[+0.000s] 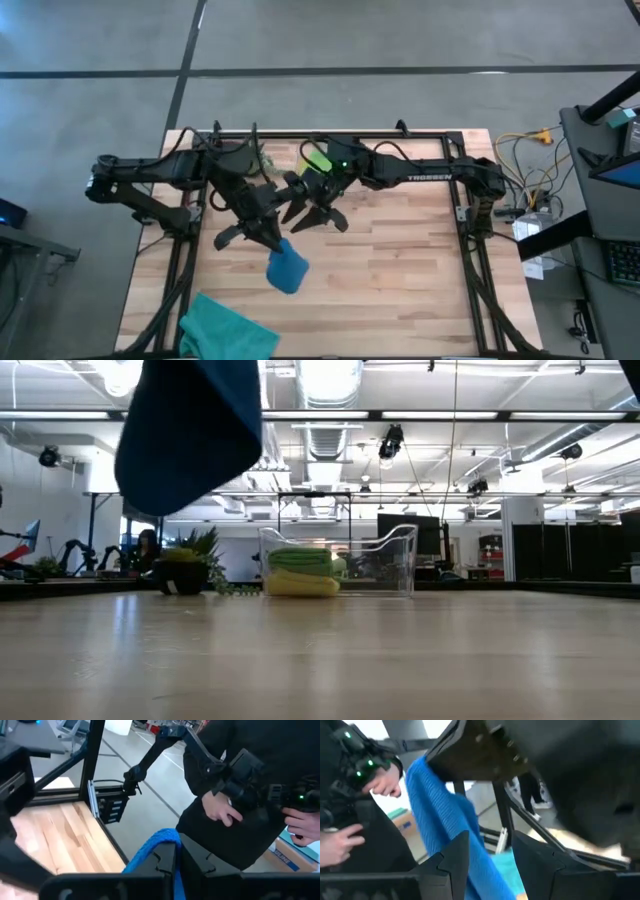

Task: Fold microfiber towels
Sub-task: Fold the blue microfiber towel

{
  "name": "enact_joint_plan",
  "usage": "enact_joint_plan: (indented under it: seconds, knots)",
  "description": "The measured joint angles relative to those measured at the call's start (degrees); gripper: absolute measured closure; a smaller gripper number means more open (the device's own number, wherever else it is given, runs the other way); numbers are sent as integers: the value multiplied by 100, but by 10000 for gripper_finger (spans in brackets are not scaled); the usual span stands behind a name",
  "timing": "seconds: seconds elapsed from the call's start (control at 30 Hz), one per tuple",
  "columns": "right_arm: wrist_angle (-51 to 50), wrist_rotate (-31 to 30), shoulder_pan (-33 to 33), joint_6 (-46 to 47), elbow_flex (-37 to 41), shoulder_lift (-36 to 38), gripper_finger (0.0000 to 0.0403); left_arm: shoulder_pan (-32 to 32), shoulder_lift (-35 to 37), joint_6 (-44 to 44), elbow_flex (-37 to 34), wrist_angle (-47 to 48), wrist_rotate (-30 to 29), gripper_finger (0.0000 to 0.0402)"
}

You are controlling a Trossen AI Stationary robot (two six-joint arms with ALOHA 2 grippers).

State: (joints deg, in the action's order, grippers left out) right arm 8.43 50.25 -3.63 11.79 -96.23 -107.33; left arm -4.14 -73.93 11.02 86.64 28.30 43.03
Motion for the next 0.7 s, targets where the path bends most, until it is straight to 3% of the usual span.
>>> enact_joint_plan:
  seconds: [0.17,0.43,0.7]
  knots:
    - [706,524,-27,700,0,-136,259,0,-129,4,123,-76,6,401]
    - [682,1924,74,1489,0,-424,259,5,-85,-101,193,-3,-61,401]
    - [679,2374,209,1704,0,-568,259,31,144,-119,193,430,-569,401]
